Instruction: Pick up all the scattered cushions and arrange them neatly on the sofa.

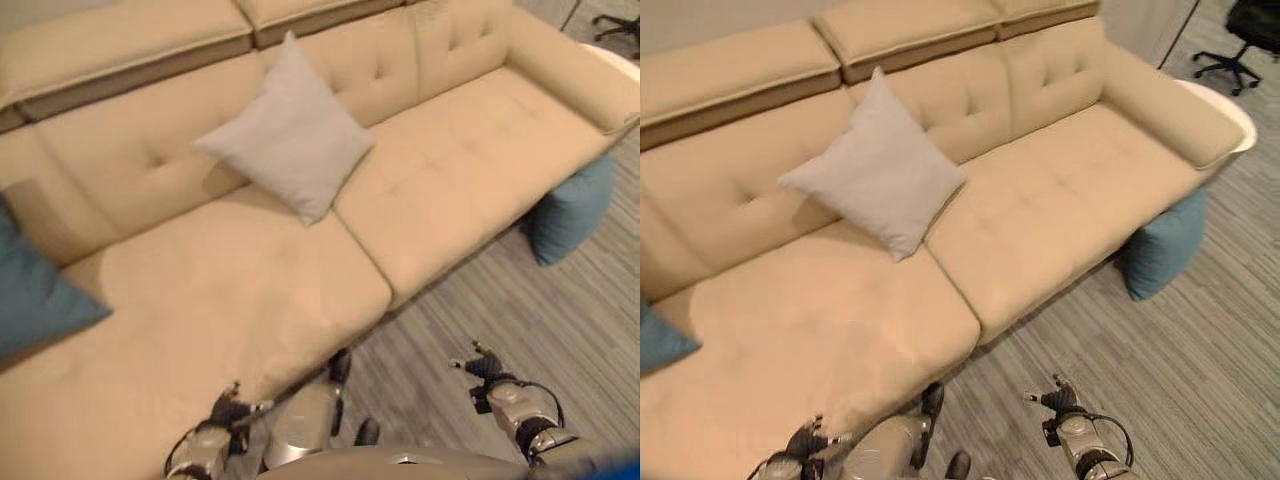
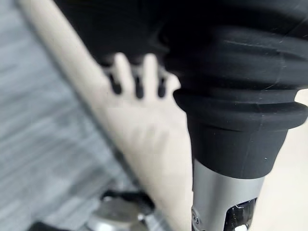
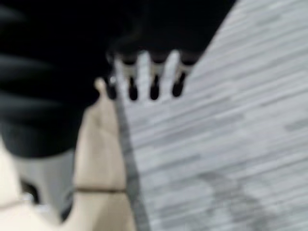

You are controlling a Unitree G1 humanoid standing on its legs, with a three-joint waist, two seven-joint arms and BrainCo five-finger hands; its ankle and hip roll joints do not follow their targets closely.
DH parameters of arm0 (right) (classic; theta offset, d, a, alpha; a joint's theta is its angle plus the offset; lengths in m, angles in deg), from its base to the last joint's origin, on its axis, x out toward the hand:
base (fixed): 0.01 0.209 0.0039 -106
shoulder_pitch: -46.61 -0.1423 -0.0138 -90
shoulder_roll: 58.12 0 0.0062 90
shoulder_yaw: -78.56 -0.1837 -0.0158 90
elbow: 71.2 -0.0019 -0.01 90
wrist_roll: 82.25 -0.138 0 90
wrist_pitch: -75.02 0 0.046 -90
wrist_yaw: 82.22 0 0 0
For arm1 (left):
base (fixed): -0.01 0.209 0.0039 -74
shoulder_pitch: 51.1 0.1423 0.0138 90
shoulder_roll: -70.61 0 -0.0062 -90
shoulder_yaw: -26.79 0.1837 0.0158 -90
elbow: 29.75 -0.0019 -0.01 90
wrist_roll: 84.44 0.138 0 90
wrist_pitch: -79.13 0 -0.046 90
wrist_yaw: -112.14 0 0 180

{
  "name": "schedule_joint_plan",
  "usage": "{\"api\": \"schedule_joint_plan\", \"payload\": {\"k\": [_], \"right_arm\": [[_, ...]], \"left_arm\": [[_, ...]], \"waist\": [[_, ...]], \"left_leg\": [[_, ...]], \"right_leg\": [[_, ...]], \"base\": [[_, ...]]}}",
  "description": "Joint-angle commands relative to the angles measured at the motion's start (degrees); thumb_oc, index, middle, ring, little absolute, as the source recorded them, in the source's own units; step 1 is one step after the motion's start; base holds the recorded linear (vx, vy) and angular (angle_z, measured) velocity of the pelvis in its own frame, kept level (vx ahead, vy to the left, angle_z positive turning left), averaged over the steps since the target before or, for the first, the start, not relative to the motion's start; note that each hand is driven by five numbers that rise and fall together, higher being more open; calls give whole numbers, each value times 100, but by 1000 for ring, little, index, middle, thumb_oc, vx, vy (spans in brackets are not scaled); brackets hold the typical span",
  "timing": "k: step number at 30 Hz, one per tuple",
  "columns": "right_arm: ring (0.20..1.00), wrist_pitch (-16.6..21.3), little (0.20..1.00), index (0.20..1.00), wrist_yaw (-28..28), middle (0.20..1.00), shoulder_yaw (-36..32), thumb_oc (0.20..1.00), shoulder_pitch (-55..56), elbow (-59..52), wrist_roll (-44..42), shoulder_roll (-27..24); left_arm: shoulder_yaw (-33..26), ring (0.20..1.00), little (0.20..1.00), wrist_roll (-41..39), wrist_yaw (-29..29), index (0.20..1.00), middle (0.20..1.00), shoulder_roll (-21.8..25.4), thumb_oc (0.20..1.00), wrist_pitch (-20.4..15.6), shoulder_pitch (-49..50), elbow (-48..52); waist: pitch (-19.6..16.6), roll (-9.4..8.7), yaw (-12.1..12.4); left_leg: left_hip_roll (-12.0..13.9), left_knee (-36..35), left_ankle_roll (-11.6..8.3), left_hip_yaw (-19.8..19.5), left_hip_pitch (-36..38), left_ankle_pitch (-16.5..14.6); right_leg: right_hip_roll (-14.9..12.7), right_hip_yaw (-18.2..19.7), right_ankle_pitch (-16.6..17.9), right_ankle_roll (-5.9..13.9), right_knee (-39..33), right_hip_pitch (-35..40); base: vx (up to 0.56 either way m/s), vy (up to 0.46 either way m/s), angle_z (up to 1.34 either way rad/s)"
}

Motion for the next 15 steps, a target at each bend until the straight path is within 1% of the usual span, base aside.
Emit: {"api": "schedule_joint_plan", "payload": {"k": [1, 3, 4, 6, 7, 8, 10, 11, 12, 13, 14, 15], "right_arm": [[1000, 51, 1000, 1000, 30, 1000, 0, 1000, -14, -175, 137, -125], [1000, 61, 1000, 1000, 15, 1000, 0, 1000, -55, -197, 152, -147], [1000, 66, 1000, 1000, 13, 1000, 9, 1000, -87, -220, 147, -151], [1000, 51, 1000, 1000, 14, 1000, 30, 1000, -136, -231, 141, -178], [1000, 48, 1000, 1000, 9, 1000, 40, 1000, -154, -251, 149, -183], [1000, 45, 1000, 1000, -5, 1000, 25, 1000, -178, -263, 142, -188], [1000, 42, 1000, 1000, -15, 1000, 29, 1000, -172, -271, 150, -185], [1000, 42, 1000, 1000, -15, 1000, 29, 1000, -172, -271, 150, -186], [1000, 31, 1000, 1000, -12, 1000, 9, 1000, -114, -278, 160, -202], [1000, 31, 1000, 1000, -12, 1000, 9, 1000, -115, -277, 160, -201], [1000, 36, 1000, 1000, -2, 1000, 31, 1000, -91, -261, 170, -198], [1000, 38, 1000, 1000, 1, 1000, 42, 1000, -59, -268, 170, -204]], "left_arm": [[2, 1000, 1000, 90, 39, 1000, 1000, 253, 1000, -102, -288, -82], [23, 1000, 1000, 106, 51, 1000, 1000, 260, 1000, -106, -298, -37], [40, 1000, 1000, 88, 58, 1000, 1000, 260, 1000, -128, -336, -22], [87, 1000, 1000, 45, 56, 1000, 1000, 251, 1000, -147, -380, 21], [112, 1000, 1000, 29, 43, 1000, 1000, 238, 1000, -168, -400, 39], [161, 1000, 1000, 46, 29, 1000, 1000, 215, 1000, -185, -460, -12], [208, 1000, 1000, 49, 11, 1000, 1000, 188, 1000, -204, -534, -52], [208, 1000, 1000, 49, 10, 1000, 1000, 187, 1000, -204, -535, -53], [282, 1000, 1000, 126, -21, 1000, 1000, 182, 1000, -213, -620, -169], [282, 1000, 1000, 126, -21, 1000, 1000, 183, 1000, -213, -620, -170], [242, 1000, 1000, 130, -32, 1000, 1000, 174, 1000, -210, -602, -234], [248, 1000, 1000, 130, -33, 1000, 1000, 159, 1000, -198, -585, -278]], "waist": [[-207, -163, 38], [-241, -92, 53], [-266, -46, 42], [-260, -7, -1], [-265, 2, -42], [-242, -1, -111], [-228, -34, -167], [-222, -27, -173], [-219, -132, -219], [-213, -129, -231], [-221, -172, -211], [-235, -172, -214]], "left_leg": [[-73, 662, -311, -315, 140, -994], [3, 528, -310, -363, 233, -1027], [48, 472, -321, -426, 276, -1030], [64, 393, -343, -575, 426, -1068], [57, 373, -350, -661, 464, -1069], [30, 329, -389, -849, 563, -1104], [3, 305, -447, -1067, 635, -1146], [8, 305, -448, -1074, 645, -1151], [-55, 323, -551, -1478, 730, -1236], [-55, 325, -552, -1492, 736, -1238], [-27, 305, -604, -1540, 743, -1241], [38, 279, -656, -1664, 765, -1231]], "right_leg": [[-500, -120, 1092, 552, 71, -560], [-713, -322, 1035, 427, -243, -547], [-804, -321, 1057, 383, -396, -624], [-883, -92, 1158, 382, -639, -707], [-947, 33, 1318, 424, -717, -843], [-972, 368, 1415, 474, -968, -897], [-1006, 678, 1587, 562, -1138, -997], [-1002, 669, 1584, 560, -1142, -984], [-1020, 853, 1572, 600, -1260, -937], [-1022, 838, 1571, 600, -1267, -920], [-1033, 698, 1555, 593, -1311, -846], [-974, 653, 1489, 561, -1287, -794]], "base": [[133, 17, 22], [122, -32, 27], [129, -39, 31], [149, -37, 36], [209, -90, 43], [227, -134, 54], [180, -139, 67], [235, -229, 109], [176, -177, 109], [216, -272, 155], [92, -187, 134], [130, -280, 118]]}}
